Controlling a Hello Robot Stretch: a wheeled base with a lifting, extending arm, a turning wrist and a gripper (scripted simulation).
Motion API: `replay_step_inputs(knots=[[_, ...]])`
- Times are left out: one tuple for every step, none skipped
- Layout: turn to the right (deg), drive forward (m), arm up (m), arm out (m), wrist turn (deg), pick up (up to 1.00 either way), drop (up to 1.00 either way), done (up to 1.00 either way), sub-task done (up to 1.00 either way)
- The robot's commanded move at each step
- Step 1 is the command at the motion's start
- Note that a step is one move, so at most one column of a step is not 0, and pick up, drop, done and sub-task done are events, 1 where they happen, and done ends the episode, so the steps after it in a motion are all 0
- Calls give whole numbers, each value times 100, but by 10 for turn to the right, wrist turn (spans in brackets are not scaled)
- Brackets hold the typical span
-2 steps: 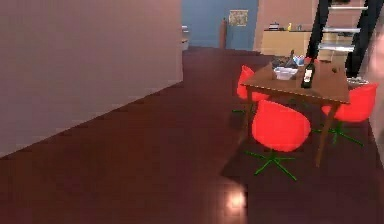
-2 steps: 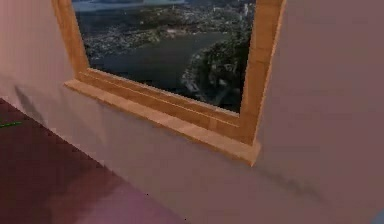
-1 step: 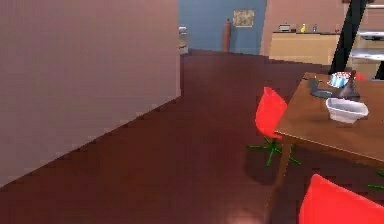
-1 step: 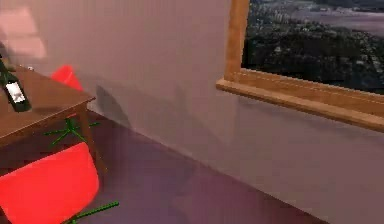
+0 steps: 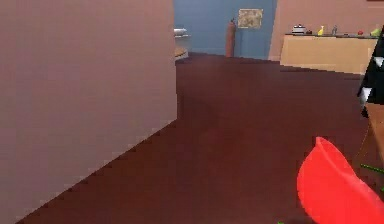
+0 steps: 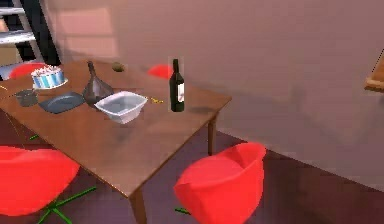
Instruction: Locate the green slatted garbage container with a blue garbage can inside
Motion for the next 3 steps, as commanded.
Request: replay_step_inputs(knots=[[60, 0, 0, 0, 0, 0, 0, 0, 0], [0, 30, 0, 0, 0, 0, 0, 0, 0], [0, 90, 0, 0, 0, 0, 0, 0, 0]])
